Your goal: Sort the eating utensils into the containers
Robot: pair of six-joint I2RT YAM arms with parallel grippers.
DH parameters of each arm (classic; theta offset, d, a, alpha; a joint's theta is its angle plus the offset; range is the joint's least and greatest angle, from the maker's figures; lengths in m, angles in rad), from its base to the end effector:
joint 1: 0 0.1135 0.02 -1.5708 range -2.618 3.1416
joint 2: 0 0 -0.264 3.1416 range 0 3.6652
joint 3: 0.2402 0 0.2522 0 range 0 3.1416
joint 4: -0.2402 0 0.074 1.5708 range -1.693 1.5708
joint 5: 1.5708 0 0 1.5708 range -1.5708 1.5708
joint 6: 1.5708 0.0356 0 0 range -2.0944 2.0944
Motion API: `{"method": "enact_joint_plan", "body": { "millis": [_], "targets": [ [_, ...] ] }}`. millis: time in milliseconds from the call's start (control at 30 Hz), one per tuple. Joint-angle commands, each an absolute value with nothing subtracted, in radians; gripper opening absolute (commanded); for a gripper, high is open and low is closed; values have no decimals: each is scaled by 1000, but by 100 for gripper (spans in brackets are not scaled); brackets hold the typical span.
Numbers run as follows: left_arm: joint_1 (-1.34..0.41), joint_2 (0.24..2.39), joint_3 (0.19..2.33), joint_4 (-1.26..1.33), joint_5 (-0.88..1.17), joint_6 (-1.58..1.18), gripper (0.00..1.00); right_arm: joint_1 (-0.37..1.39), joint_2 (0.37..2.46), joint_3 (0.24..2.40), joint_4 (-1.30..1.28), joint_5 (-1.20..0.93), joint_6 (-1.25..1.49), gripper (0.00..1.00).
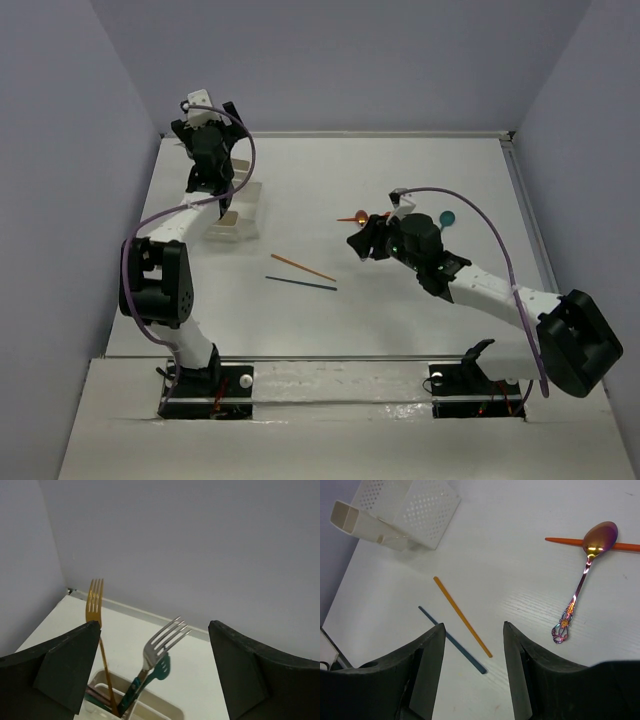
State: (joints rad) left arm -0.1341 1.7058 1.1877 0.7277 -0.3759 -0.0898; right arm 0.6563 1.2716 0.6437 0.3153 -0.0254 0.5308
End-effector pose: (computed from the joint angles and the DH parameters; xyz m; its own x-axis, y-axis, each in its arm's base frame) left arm 0.4010 -0.0409 0.3282 0.2261 -0.1147 -0.9673 -0.2121 0.9634 -0.1638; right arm 0.2212 0.1715 0.2367 -0.5286 0.2316 -0.8167 -0.4192 0.7653 0.4884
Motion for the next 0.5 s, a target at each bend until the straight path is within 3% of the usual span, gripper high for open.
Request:
{"method": "enact_joint_plan", "body": {
  "millis": [0, 267, 467],
  "targets": [
    [-184, 1577, 1281, 713, -333, -114, 92, 666, 1281, 709, 256, -12, 500, 56],
    [-230, 1462, 1327, 644, -321, -135, 97, 666, 1293, 738, 128, -44, 465, 55],
    [-250, 1335, 1339, 545, -262, -250, 99, 666, 1304, 814, -41, 52, 440, 45]
  ]
}}
